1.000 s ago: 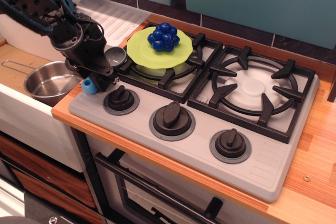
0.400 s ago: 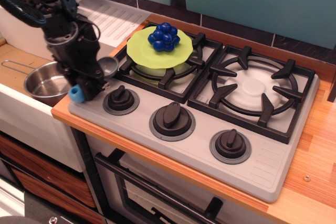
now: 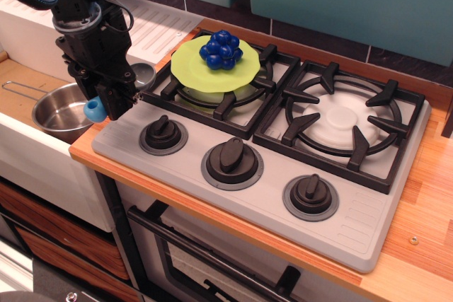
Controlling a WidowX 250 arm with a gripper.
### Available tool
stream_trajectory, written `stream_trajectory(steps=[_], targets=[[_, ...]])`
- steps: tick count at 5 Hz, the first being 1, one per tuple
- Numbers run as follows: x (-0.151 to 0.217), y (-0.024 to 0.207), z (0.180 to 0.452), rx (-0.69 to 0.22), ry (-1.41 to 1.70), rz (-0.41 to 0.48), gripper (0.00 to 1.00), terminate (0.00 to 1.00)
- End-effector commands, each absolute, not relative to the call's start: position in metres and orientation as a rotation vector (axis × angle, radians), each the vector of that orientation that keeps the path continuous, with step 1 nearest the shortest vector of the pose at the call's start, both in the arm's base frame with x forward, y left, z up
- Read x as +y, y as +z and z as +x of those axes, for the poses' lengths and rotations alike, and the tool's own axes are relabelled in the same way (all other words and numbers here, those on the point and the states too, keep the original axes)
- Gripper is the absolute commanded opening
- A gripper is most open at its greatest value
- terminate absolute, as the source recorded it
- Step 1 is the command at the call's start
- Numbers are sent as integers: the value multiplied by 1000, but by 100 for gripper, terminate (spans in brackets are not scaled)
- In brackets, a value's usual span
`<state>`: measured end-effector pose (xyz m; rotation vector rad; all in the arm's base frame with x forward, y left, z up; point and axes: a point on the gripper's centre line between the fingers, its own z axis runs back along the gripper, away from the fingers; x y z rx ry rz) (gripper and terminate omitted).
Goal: Put blueberry on plate and spoon in pot or pan in sink
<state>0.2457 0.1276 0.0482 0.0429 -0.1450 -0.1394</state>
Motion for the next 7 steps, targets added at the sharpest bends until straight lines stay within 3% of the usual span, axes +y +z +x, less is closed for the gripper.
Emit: stream_trajectory(steps=[1, 3, 7], targets=[[159, 59, 262, -221, -192, 71, 0, 0], [185, 56, 263, -215, -217, 77, 0, 0], [215, 28, 274, -264, -252, 48, 0, 0]])
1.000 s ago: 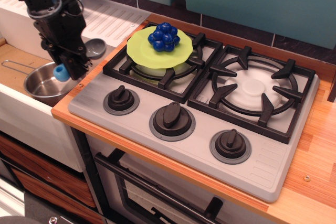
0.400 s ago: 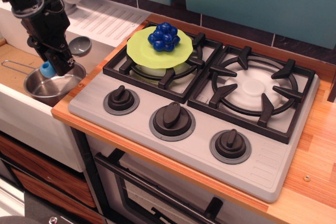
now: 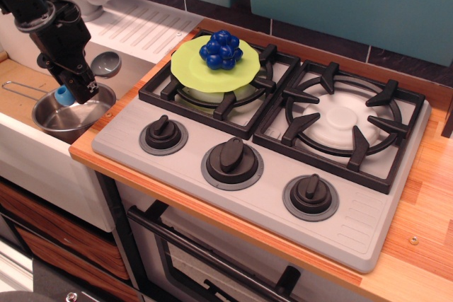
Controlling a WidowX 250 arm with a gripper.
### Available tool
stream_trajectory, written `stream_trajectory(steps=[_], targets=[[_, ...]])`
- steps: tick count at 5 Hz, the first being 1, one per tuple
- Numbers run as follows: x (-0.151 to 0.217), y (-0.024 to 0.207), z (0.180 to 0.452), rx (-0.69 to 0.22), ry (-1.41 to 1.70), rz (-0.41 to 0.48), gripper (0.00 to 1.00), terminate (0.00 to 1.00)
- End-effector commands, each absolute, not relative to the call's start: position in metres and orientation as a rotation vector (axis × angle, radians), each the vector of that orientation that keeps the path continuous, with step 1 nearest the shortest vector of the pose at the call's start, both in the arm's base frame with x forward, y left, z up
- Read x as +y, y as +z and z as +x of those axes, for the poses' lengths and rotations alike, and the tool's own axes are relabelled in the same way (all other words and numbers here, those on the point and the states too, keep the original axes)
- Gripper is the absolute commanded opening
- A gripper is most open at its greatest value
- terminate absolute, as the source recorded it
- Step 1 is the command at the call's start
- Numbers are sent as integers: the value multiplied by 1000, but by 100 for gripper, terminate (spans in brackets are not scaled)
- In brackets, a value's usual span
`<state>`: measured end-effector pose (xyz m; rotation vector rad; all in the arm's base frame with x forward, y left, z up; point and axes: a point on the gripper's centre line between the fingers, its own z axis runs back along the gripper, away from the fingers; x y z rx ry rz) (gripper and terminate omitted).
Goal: Put blueberry on plate and spoon in pot or pan in sink
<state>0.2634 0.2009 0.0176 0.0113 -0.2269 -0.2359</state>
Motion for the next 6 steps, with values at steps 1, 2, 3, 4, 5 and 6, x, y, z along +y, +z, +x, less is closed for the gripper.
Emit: stream_trajectory(steps=[1, 2, 3, 4, 5, 6], targets=[[221, 25, 278, -263, -261, 42, 0, 0], [225, 23, 283, -273, -275, 39, 0, 0], [224, 28, 285, -253, -277, 48, 100, 0], [218, 36, 281, -239, -275, 44, 100, 0], [212, 43, 279, -230, -266, 56, 100, 0], [205, 63, 279, -192, -253, 77, 100, 0]])
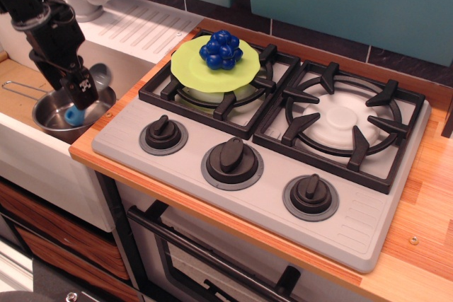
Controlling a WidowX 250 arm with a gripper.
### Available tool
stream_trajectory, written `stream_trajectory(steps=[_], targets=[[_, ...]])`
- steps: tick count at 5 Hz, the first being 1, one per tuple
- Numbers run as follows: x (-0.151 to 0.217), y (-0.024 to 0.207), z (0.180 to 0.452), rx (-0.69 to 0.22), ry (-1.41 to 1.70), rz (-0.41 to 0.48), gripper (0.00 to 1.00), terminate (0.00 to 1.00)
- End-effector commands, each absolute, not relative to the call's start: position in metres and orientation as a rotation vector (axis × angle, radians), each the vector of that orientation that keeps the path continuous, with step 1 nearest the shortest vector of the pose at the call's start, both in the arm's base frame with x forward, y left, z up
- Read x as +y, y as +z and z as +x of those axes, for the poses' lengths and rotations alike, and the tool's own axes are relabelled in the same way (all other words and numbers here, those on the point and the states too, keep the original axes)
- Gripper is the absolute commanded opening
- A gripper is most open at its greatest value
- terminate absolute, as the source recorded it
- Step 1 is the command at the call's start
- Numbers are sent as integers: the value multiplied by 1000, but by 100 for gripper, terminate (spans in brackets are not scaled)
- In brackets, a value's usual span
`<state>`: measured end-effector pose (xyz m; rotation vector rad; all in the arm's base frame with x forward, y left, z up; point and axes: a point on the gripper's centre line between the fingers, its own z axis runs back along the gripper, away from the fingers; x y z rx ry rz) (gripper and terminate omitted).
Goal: Put blueberry on plate and spoon in pot or pan in sink
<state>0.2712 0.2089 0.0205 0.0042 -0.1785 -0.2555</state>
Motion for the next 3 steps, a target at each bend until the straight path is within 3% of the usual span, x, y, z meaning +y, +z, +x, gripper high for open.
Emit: stream_trajectory(steps=[1, 3], targets=[[195, 95, 278, -122, -237, 97, 100, 0], [170, 123, 275, -64, -233, 156, 100, 0]])
